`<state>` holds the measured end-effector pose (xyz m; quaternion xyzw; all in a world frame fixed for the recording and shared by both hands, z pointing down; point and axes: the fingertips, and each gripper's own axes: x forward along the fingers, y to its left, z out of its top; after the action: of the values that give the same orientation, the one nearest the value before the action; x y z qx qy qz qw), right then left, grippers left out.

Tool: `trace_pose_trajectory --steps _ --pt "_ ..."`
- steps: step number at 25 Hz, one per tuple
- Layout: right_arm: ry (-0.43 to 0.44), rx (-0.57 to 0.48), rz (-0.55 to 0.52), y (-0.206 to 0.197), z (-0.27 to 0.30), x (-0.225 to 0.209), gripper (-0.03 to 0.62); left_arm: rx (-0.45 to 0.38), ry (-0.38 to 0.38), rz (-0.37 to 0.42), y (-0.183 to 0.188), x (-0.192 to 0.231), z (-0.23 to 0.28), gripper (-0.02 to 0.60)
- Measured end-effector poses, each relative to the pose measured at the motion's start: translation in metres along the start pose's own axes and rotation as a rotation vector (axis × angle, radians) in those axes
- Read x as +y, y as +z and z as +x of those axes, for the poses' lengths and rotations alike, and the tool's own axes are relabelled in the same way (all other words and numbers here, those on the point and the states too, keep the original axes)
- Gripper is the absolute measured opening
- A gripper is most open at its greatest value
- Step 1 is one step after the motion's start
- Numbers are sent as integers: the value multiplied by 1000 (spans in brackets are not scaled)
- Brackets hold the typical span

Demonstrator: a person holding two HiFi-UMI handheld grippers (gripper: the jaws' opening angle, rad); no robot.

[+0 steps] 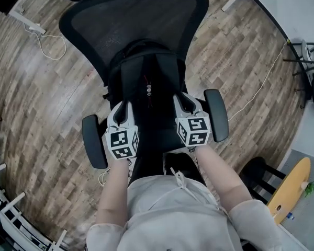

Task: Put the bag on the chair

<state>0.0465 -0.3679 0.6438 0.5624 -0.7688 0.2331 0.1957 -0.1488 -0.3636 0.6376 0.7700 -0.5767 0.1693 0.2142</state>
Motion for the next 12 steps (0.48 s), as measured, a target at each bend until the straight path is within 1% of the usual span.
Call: trace_pose_trajectory --steps 2,5,8,12 --pt "-9 0 12 0 -6 0 3 0 13 -9 2 -2 -6 13" --pt "5 5 29 3 -17 2 0 -3 13 -8 7 -10 -16 6" --pt "28 -6 25 13 -30 8 0 -35 4 14 22 -20 -31 6" --pt "109 -35 -56 37 -52 29 0 -83 -21 7 53 -36 -57 6"
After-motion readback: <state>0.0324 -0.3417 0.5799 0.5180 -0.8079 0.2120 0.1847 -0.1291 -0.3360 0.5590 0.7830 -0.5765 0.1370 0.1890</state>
